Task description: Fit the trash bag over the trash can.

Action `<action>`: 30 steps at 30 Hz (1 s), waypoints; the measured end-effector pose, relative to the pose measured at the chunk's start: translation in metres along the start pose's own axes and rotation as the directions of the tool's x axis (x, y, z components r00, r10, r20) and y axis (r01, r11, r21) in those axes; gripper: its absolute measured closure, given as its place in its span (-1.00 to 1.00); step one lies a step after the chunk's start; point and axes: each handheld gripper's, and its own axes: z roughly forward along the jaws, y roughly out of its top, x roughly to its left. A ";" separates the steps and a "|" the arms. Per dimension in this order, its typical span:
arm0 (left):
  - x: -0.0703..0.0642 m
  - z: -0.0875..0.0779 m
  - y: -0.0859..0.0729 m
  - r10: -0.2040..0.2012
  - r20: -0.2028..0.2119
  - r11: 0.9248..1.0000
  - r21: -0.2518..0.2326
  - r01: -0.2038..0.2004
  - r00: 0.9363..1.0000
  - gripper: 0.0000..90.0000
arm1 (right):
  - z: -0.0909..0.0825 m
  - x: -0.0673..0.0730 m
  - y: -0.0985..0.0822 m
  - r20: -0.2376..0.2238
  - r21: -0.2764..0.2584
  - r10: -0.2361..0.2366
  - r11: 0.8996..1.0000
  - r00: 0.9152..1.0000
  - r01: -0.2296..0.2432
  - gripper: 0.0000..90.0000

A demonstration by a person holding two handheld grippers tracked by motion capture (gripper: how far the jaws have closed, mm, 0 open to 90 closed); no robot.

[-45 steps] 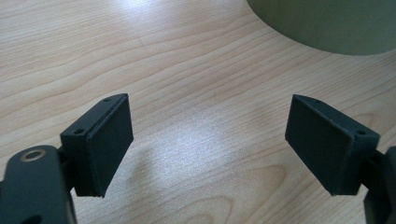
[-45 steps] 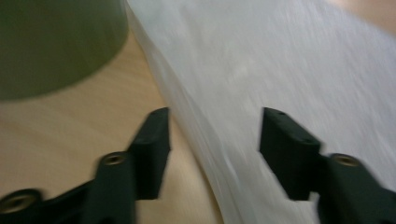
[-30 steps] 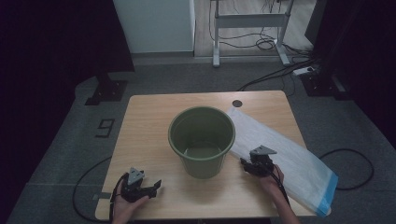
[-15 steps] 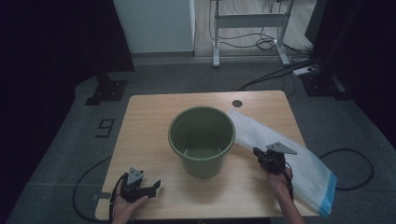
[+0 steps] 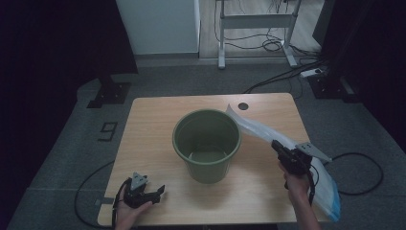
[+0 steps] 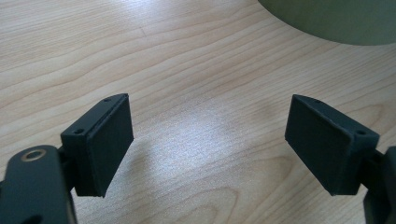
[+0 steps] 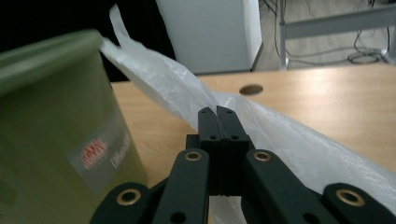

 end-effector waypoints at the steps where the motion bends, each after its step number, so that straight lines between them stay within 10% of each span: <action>1: 0.000 0.000 0.000 -0.001 -0.001 1.000 0.001 0.001 1.000 -0.66 | -0.003 0.001 0.003 -0.003 -0.011 -0.003 1.000 1.000 0.003 0.98; 30: 0.003 0.001 -0.003 -0.005 -0.010 1.000 0.015 0.005 1.000 -0.66 | -0.045 0.031 0.065 -0.021 -0.237 -0.086 0.968 0.996 0.078 0.98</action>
